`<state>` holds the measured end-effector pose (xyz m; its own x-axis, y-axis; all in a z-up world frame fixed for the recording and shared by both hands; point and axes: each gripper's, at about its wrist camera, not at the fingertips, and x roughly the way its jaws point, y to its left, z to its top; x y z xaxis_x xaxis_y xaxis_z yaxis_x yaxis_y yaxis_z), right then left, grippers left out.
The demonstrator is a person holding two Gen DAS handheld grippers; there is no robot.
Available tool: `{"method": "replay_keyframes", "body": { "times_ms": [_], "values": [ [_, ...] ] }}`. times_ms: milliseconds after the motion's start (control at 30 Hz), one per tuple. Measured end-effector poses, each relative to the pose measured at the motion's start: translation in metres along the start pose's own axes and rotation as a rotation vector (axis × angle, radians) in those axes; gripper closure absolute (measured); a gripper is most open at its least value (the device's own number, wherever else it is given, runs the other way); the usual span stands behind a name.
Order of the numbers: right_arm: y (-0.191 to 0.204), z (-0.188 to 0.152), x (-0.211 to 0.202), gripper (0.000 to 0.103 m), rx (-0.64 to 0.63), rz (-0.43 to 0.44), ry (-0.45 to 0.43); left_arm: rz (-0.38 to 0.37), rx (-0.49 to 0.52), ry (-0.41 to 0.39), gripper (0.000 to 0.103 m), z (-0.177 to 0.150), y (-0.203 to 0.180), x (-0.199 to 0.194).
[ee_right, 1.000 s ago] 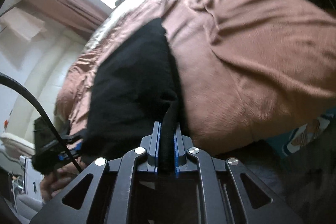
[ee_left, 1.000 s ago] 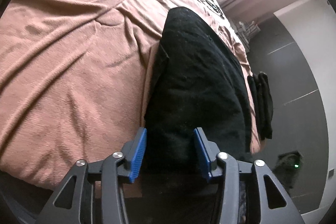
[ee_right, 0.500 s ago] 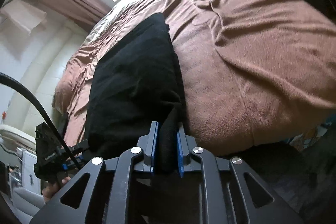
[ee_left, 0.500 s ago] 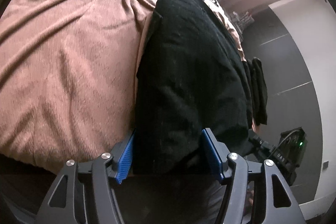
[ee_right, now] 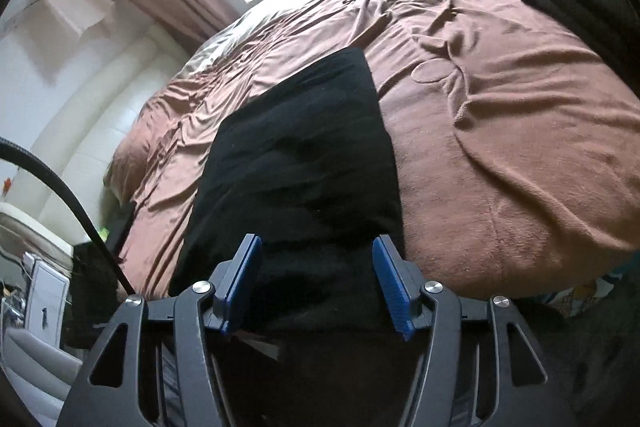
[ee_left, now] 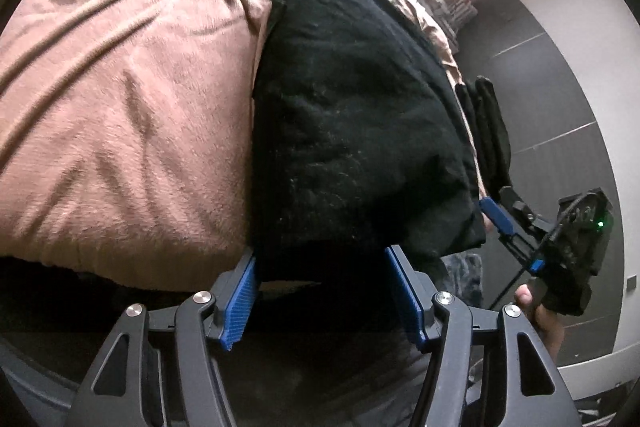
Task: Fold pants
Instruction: 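Press the folded pants flat with both open tools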
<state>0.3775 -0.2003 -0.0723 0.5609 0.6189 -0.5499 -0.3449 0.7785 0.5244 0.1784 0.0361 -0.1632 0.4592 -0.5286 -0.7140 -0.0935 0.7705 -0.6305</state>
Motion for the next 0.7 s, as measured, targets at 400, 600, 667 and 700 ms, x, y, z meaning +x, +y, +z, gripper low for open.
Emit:
{"method": "replay_keyframes", "body": {
  "times_ms": [400, 600, 667, 700],
  "values": [
    [0.018, 0.010, 0.025, 0.047, -0.064, -0.015, 0.021, 0.003, -0.016, -0.092, 0.040, 0.027, 0.005, -0.019],
    [0.012, 0.016, 0.036, 0.047, -0.063, -0.051, 0.038, -0.007, -0.033, -0.096, 0.040, 0.043, 0.007, -0.003],
    [0.007, 0.017, 0.041, 0.047, -0.056, -0.047, 0.043, -0.014, -0.033, -0.101, 0.040, 0.046, 0.008, 0.001],
    [0.006, 0.016, 0.042, 0.048, -0.056, -0.049, 0.041, -0.017, -0.032, -0.101, 0.040, 0.048, 0.009, 0.003]
  ]
}}
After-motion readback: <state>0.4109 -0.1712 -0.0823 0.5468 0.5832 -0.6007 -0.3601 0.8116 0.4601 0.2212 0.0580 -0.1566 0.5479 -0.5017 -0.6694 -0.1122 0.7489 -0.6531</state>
